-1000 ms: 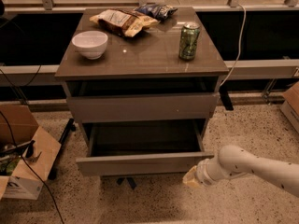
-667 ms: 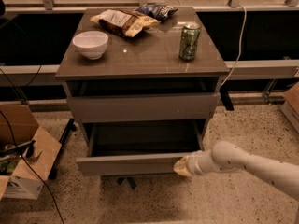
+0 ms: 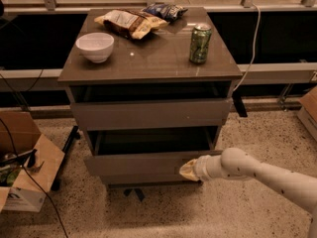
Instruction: Close middle drawer
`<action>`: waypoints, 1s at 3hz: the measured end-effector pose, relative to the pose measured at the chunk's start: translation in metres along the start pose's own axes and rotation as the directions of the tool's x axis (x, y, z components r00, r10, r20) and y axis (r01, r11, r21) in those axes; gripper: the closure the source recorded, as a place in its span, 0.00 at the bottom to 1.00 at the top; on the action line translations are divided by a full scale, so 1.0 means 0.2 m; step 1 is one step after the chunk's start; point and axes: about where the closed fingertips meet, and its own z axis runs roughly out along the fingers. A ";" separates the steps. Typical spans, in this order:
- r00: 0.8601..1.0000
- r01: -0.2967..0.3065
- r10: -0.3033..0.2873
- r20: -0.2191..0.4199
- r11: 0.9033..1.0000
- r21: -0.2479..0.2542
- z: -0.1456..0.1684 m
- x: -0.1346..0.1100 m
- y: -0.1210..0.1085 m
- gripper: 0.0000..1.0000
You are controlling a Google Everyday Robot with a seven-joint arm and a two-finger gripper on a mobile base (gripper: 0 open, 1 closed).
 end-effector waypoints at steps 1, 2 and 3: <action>0.997 -0.016 0.010 0.079 0.998 0.069 0.05 -0.08 -0.14 0.81; 0.988 -0.031 0.011 0.151 0.992 0.126 0.06 -0.15 -0.26 0.58; 0.988 -0.029 0.010 0.151 0.992 0.122 0.06 -0.16 -0.26 0.35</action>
Offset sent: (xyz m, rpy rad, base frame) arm 0.0908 0.0015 0.0355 0.1825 -0.2175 -0.1472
